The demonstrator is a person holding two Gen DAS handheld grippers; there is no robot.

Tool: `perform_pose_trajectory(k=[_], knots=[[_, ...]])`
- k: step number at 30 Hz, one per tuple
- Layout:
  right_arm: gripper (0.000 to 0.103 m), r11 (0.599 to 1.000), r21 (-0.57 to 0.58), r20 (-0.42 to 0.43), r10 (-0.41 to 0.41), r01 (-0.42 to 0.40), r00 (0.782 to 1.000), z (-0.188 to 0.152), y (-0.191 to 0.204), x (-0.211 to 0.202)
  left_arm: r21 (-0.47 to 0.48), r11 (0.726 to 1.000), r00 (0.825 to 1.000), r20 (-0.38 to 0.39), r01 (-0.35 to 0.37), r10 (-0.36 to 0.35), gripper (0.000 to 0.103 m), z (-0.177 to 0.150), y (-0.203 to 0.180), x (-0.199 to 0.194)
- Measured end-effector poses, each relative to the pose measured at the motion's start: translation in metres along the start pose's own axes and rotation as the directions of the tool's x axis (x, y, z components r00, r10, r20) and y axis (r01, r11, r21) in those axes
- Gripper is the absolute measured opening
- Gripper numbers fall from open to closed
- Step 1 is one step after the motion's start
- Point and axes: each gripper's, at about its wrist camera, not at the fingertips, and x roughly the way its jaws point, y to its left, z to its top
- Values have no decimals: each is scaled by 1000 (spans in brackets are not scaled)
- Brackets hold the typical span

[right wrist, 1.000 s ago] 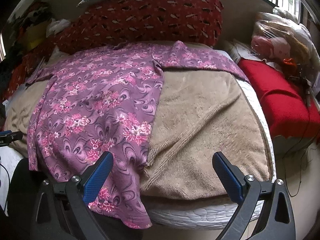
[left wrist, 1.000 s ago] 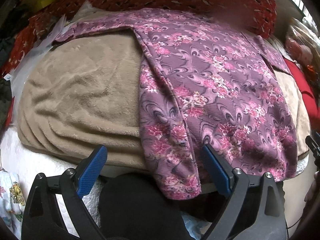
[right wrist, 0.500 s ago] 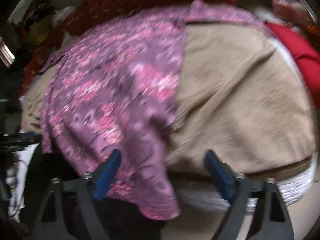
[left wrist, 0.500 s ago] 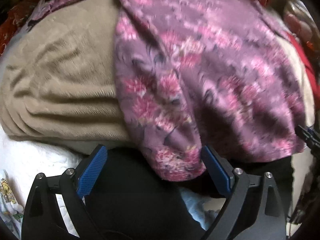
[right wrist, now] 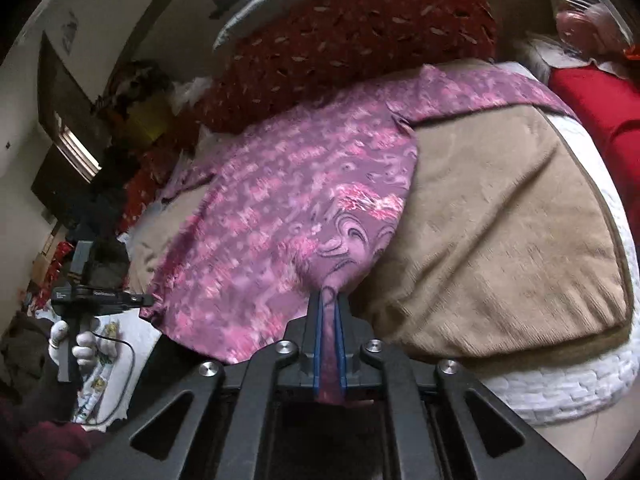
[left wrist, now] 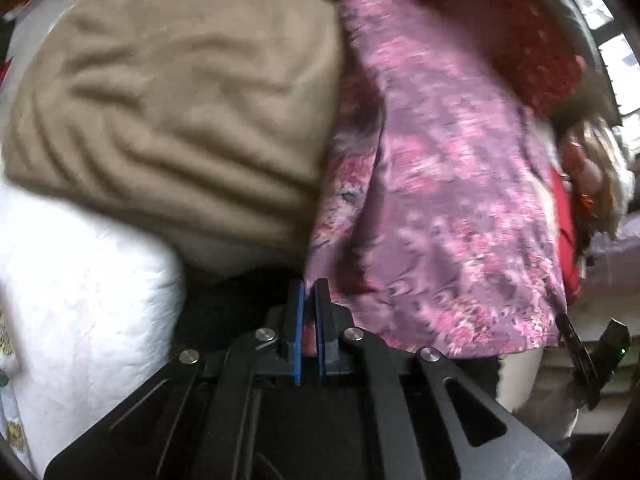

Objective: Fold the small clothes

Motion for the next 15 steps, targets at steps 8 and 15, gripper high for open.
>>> perform_pose_trajectory(k=[8, 15], knots=[[11, 992, 91, -168, -73, 89, 983, -30, -31, 40, -48, 997, 998, -1, 56, -56, 9, -3, 33, -2], [41, 964, 252, -52, -75, 86, 996, 14, -66, 49, 5, 988, 988, 39, 151, -152, 70, 35, -2, 7]])
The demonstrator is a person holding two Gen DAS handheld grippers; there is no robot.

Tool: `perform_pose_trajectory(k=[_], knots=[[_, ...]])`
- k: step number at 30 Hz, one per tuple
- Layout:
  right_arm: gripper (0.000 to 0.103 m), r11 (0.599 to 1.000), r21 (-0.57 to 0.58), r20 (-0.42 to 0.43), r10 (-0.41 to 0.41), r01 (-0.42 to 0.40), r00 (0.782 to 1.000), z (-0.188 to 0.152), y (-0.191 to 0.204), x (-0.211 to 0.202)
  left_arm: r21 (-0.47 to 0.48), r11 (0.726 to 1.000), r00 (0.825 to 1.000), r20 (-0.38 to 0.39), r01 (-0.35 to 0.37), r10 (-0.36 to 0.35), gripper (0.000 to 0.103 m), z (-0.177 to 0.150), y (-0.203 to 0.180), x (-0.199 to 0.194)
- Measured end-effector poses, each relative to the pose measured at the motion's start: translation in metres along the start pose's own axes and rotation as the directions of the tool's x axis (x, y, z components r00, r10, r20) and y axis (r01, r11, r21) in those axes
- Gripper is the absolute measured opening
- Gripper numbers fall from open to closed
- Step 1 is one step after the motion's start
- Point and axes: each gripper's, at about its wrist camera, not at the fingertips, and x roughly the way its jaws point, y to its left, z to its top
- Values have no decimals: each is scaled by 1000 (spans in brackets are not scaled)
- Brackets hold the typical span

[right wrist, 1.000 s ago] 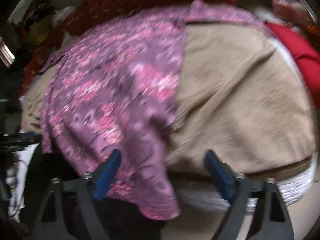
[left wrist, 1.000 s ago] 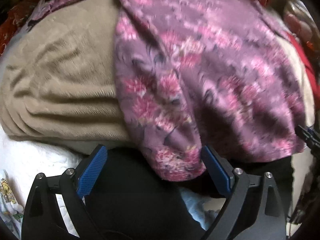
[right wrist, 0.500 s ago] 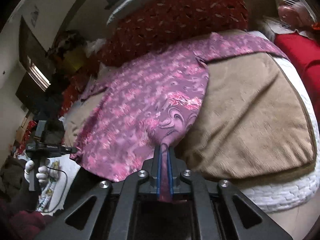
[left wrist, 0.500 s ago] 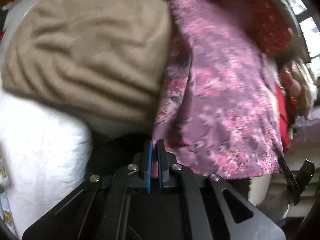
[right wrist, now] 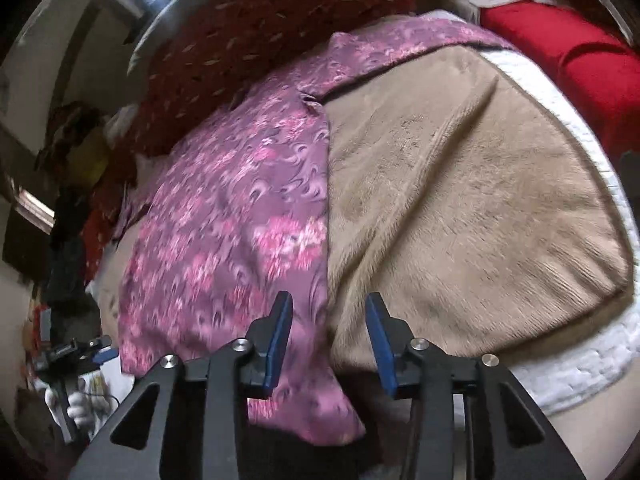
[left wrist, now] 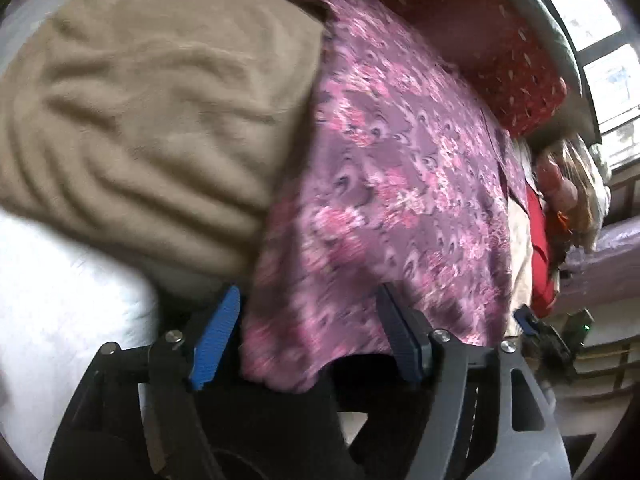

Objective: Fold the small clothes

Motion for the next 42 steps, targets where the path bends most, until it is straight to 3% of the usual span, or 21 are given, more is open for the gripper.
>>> perform_pose_trajectory(k=[2, 3, 4, 5, 6, 10, 12, 14, 17, 20, 22, 23, 24, 26, 29, 31, 33, 35, 37, 39, 42], knots=[[41, 999, 30, -53, 31, -29, 998, 2, 2, 24, -38, 999, 999, -45, -26, 24, 70, 8, -2, 25], [40, 997, 47, -97, 66, -62, 993, 2, 5, 33, -52, 998, 997, -59, -43, 40, 64, 6, -4, 32], [35, 994, 56, -135, 100, -93, 986, -1, 8, 41, -58, 997, 996, -76, -59, 55, 53, 7, -2, 38], [9, 992, 56, -163, 125, -117, 979, -5, 11, 48, -55, 997, 994, -92, -59, 54, 17, 6, 0, 40], [6, 993, 14, -170, 116, -116, 978, -9, 19, 50, -59, 997, 993, -114, -43, 36, 3, 6, 2, 38], [6, 984, -98, 5, 153, -151, 988, -7, 36, 4, -71, 996, 996, -70, -61, 56, 3, 1, 16, 18], [5, 985, -145, 48, 98, -90, 994, -6, 37, -6, -77, 993, 993, -80, -93, 87, 3, -2, 26, 21], [5, 988, -153, 2, 33, -33, 999, -8, 29, 8, -104, 987, 987, -120, -122, 109, 3, -4, 34, 32], [7, 990, -123, -186, -89, 66, 978, -22, 11, 50, -110, 991, 990, -124, -80, 66, 3, -9, 32, 26], [11, 996, -83, -141, -48, 36, 989, -18, 10, 38, -32, 998, 997, -56, -46, 44, 3, -7, 17, -4], [12, 997, -74, -33, -14, 12, 999, -2, 17, 16, 30, 999, 1000, -3, -29, 29, 8, 1, -2, -21], [13, 997, -77, 5, 0, 1, 1000, 7, 23, 10, 45, 999, 1000, 24, -19, 18, 18, 6, -11, -25], [14, 996, -88, 56, 18, -13, 998, 16, 29, 4, 53, 998, 999, 43, -18, 15, 37, 11, -20, -22], [15, 994, -106, 89, 38, -28, 995, 23, 35, 3, 59, 997, 995, 85, -52, 47, 52, 22, -33, -12], [15, 991, -130, 52, 24, -17, 998, 22, 40, 33, 60, 991, 992, 42, -118, 116, 52, 30, -44, 30], [13, 988, -147, -61, -57, 47, 997, 16, 33, 66, 52, 984, 985, -15, -171, 172, 52, 31, -43, 60], [12, 986, -160, -51, -53, 44, 997, 12, 32, 69, 47, 978, 978, -50, -202, 204, 52, 30, -41, 77], [12, 994, -105, -53, 3, -8, 999, 24, 26, 59, 60, 977, 977, -46, -205, 208, 52, 31, -44, 77], [14, 999, -31, 31, 36, -35, 999, 43, 6, 39, 58, 981, 980, -63, -185, 189, 52, 35, -44, 74], [30, 995, 89, 125, 26, -37, 992, 73, -29, 19, 48, 987, 986, -67, -151, 154, 52, 39, -46, 69], [34, 954, 296, 244, -30, -46, 969, 110, -92, -3, 51, 991, 990, -60, -121, 124, 52, 49, -54, 64]])
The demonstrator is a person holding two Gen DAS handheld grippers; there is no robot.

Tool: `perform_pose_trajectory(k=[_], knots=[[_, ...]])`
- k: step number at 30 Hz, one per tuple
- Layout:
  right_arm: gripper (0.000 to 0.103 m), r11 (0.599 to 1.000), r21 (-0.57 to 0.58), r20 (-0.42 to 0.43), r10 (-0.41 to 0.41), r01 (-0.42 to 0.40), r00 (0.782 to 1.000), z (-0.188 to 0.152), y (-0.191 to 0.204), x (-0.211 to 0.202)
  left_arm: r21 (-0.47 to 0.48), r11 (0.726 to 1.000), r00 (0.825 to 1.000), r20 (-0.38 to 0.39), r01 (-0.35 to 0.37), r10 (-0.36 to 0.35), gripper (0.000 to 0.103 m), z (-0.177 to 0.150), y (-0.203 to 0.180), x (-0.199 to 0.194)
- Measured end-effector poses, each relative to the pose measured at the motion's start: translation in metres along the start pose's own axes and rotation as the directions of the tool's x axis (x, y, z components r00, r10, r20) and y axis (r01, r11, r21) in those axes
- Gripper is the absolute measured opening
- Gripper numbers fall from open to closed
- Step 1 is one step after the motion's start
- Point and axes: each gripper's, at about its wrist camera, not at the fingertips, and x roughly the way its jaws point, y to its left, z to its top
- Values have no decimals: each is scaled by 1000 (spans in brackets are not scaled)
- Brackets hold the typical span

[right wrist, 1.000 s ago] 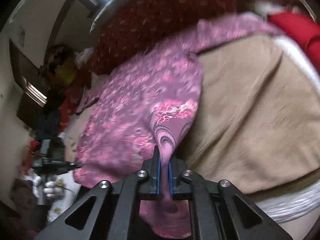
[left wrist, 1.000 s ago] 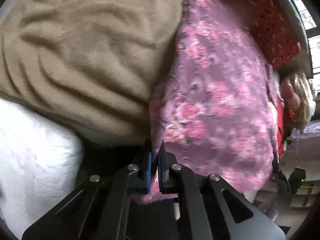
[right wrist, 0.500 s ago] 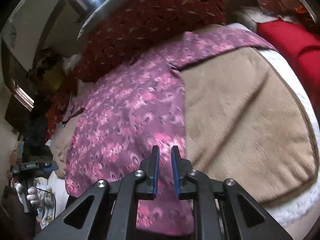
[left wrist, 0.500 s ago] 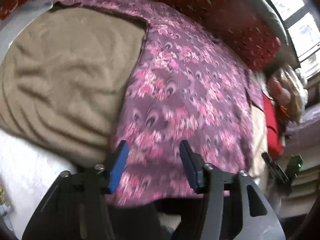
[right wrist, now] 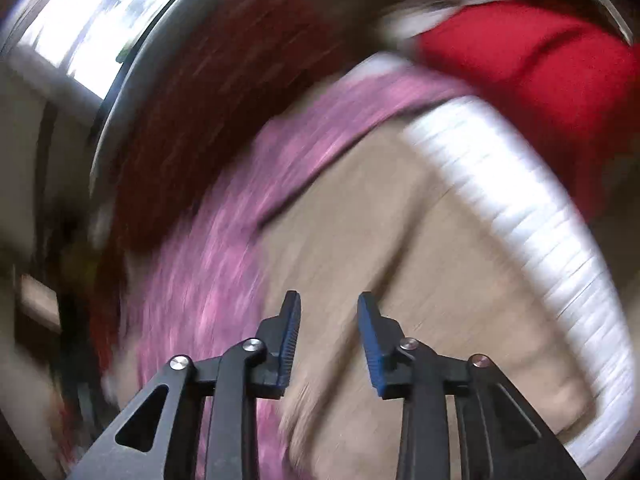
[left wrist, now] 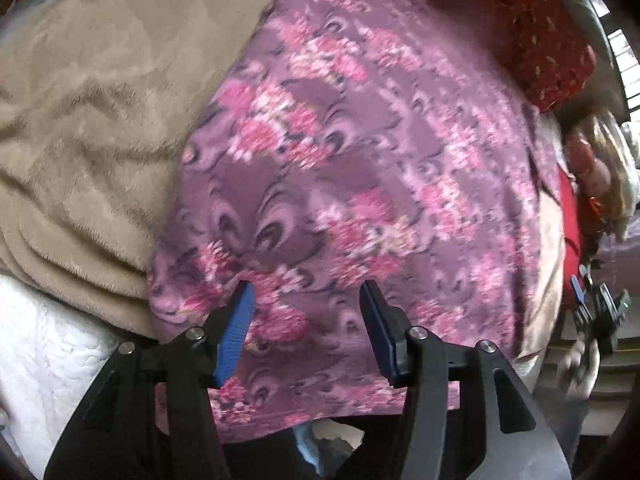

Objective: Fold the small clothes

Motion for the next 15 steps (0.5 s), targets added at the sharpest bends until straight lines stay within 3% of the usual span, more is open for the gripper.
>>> perform_pose_trajectory(k=[2, 6, 11, 15], knots=[[38, 993, 121, 57, -1, -6, 998, 29, -28, 1, 8, 1000, 1000, -6, 10, -10, 52, 9, -9, 1], [42, 928, 369, 164, -12, -50, 986, 89, -88, 23, 44, 998, 999, -30, 36, -35, 52, 22, -39, 5], [47, 859, 505, 190, -17, -83, 982, 137, -119, 78, 133, 990, 999, -15, 39, -37, 52, 42, -92, 15], [49, 811, 581, 149, -20, -72, 989, 155, -136, 120, 158, 984, 997, -11, 77, -77, 52, 68, -115, 25]])
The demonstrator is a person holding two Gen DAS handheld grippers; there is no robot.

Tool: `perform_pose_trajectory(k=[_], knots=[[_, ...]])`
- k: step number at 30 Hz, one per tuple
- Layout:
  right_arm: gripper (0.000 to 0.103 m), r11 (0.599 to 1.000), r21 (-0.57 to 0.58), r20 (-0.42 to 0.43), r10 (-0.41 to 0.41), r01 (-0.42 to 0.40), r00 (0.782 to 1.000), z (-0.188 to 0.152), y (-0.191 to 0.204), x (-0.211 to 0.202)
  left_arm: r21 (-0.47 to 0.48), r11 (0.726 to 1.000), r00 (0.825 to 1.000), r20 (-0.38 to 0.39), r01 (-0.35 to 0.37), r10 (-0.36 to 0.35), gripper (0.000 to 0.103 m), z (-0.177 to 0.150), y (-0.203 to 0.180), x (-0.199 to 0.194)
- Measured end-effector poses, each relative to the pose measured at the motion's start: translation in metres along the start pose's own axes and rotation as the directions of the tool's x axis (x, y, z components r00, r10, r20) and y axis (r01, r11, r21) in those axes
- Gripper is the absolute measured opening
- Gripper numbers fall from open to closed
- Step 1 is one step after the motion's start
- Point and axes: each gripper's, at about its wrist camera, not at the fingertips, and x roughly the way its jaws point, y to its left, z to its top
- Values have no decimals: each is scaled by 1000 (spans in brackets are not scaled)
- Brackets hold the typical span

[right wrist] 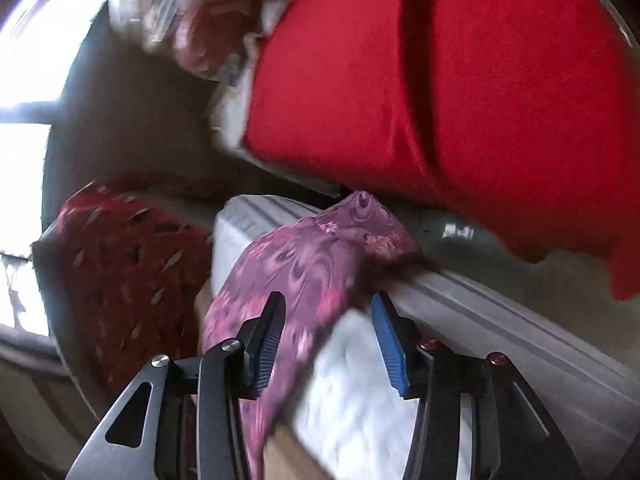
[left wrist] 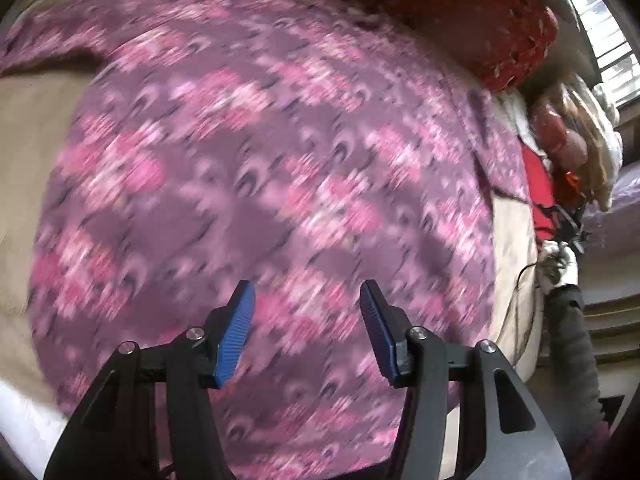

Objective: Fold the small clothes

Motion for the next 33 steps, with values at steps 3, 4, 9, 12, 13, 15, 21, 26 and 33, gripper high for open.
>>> perform_pose_trajectory(k=[3, 4, 9, 12, 13, 15, 21, 26, 33], knots=[[54, 997, 72, -20, 8, -7, 1000, 12, -3, 26, -4, 999, 999, 15, 34, -34, 52, 21, -6, 10], [54, 996, 92, -19, 18, -16, 1000, 14, -5, 30, -7, 999, 999, 21, 42, -41, 52, 27, -8, 13], [13, 992, 43, 75, 116, -119, 990, 18, 11, 9, -24, 999, 995, 90, 41, -39, 52, 66, -12, 21], [12, 983, -119, 170, 156, -137, 973, 10, 44, -23, -59, 996, 981, 175, -70, 79, 52, 87, -9, 21], [12, 978, -162, 181, 159, -130, 971, 6, 55, -30, -71, 994, 974, 202, -89, 101, 52, 93, -7, 20], [12, 959, -257, 181, 166, -116, 969, -6, 82, -41, -103, 991, 968, 229, -82, 104, 52, 98, -1, 21], [12, 879, -466, 102, 168, -102, 980, -66, 146, -46, -127, 992, 964, 265, 11, 23, 52, 97, 31, 28], [12, 810, -567, -12, 176, -152, 984, -138, 193, -22, -124, 991, 953, 302, 55, -16, 52, 104, 45, 16], [12, 672, -693, -227, 143, -263, 963, -277, 252, 27, -194, 976, 952, 306, 94, -31, 52, 111, 81, 1]])
